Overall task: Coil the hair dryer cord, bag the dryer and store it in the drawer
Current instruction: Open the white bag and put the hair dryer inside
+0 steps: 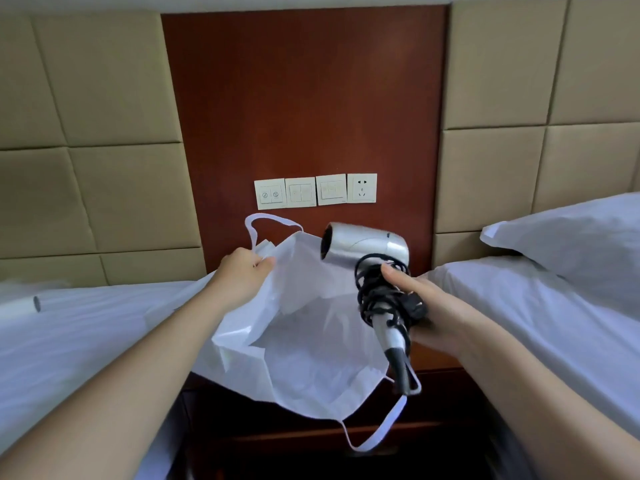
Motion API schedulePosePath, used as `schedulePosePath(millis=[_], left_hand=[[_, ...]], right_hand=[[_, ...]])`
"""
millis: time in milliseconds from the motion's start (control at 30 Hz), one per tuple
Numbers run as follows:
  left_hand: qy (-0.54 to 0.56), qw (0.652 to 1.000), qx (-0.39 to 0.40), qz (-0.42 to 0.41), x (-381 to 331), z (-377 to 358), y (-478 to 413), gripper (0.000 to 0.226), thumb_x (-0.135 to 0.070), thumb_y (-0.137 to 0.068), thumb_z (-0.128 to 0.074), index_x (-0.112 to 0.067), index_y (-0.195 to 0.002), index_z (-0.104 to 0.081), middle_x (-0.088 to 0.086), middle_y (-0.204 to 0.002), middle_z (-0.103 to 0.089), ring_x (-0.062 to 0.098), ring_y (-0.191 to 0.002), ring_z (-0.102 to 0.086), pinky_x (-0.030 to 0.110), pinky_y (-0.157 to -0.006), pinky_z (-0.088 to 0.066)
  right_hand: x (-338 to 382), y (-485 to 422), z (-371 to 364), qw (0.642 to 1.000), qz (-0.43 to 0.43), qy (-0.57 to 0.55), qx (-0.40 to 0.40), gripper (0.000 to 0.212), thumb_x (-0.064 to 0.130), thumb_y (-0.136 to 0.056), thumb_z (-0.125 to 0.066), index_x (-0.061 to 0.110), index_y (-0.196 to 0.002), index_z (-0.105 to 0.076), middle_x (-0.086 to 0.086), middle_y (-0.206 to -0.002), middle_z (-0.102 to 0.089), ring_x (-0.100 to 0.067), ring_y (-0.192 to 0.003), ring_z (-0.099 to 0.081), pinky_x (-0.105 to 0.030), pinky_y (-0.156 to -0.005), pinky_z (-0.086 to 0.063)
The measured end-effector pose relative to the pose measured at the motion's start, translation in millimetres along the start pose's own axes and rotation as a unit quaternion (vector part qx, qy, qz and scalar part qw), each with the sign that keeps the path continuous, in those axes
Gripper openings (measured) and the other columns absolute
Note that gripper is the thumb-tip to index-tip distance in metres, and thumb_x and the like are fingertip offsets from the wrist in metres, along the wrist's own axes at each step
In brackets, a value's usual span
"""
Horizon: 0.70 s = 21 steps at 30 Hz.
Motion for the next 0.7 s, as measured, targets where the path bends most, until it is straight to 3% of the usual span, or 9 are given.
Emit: schedulePosePath(millis=[200,267,333,400,467,600,700], left_hand=[[-0.039,0.998,-0.004,-0.046,-20.5,12.6,5.8,0.049,-0.026,-0.097,-0.041,-0.016,-0.052,-0.022,0.0,-0.049,-0.022,0.019,-0.048,-0.019,0.03,-0.055,-0.018],[-0.062,0.996,-0.018,-0.069,-28.0,14.8,10.1,0.049,-0.026,-0.097,-0.04,-0.015,-0.052,-0.023,0.001,-0.049,-0.023,0.019,-0.048,-0.022,0.03,-0.056,-0.023],[-0.086,0.991,-0.021,-0.097,-33.9,15.7,14.4,0.049,-0.027,-0.097,-0.039,-0.015,-0.052,-0.022,0.0,-0.049,-0.023,0.019,-0.049,-0.023,0.032,-0.059,-0.029],[-0.093,0.988,0.007,-0.125,-39.5,17.1,17.1,0.049,-0.029,-0.096,-0.04,-0.016,-0.053,-0.021,-0.001,-0.049,-0.02,0.018,-0.05,-0.021,0.03,-0.059,-0.028],[-0.081,0.985,0.059,-0.143,-44.4,21.9,17.5,0.049,-0.03,-0.097,-0.042,-0.017,-0.054,-0.02,-0.003,-0.05,-0.018,0.015,-0.049,-0.019,0.027,-0.053,-0.021],[-0.034,0.977,0.131,-0.163,-51.5,38.8,14.6,0.051,-0.029,-0.097,-0.043,-0.021,-0.054,-0.017,-0.008,-0.05,-0.013,0.008,-0.042,-0.012,0.023,-0.045,-0.014],[-0.02,0.973,0.152,-0.175,-55.9,48.1,14.7,0.051,-0.027,-0.098,-0.043,-0.022,-0.054,-0.017,-0.011,-0.049,-0.012,0.008,-0.04,-0.012,0.02,-0.042,-0.012]], right_hand=[[-31.2,15.6,-17.1,0.985,-0.149,0.087,0.023,0.043,0.029,-0.072,-0.074,-0.003,-0.099,-0.065,-0.013,-0.081,-0.069,-0.023,-0.076,-0.066,-0.032,-0.072,-0.054],[-53.0,3.9,-18.4,0.979,-0.184,0.085,0.001,0.046,0.031,-0.071,-0.075,-0.001,-0.102,-0.064,-0.012,-0.082,-0.07,-0.023,-0.078,-0.065,-0.034,-0.076,-0.052],[-70.2,-10.5,-22.7,0.974,-0.208,0.08,-0.032,0.034,0.031,-0.078,-0.072,0.002,-0.095,-0.065,-0.009,-0.073,-0.071,-0.022,-0.075,-0.064,-0.033,-0.074,-0.052],[-82.6,-27.4,-29.1,0.972,-0.221,0.061,-0.061,0.026,0.029,-0.085,-0.066,0.003,-0.079,-0.069,-0.008,-0.064,-0.069,-0.022,-0.07,-0.061,-0.033,-0.071,-0.051],[-91.0,-46.3,-35.1,0.97,-0.224,0.039,-0.084,0.027,0.026,-0.086,-0.065,0.003,-0.073,-0.07,-0.01,-0.067,-0.067,-0.023,-0.071,-0.059,-0.034,-0.071,-0.051],[-104.3,-87.2,-43.1,0.969,-0.216,0.001,-0.121,0.025,0.028,-0.082,-0.068,0.003,-0.088,-0.065,-0.011,-0.073,-0.067,-0.024,-0.066,-0.063,-0.031,-0.061,-0.051],[-110.4,-105.4,-54.6,0.964,-0.209,-0.017,-0.164,0.021,0.025,-0.087,-0.062,0.004,-0.084,-0.06,-0.01,-0.075,-0.064,-0.024,-0.066,-0.061,-0.033,-0.067,-0.053]])
Point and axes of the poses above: each hand's wrist, its own y-axis away from the middle knuckle, its own z-axis out of the back of the hand, x = y × z, the point moved 3 cm from there along -y, towards the middle knuckle
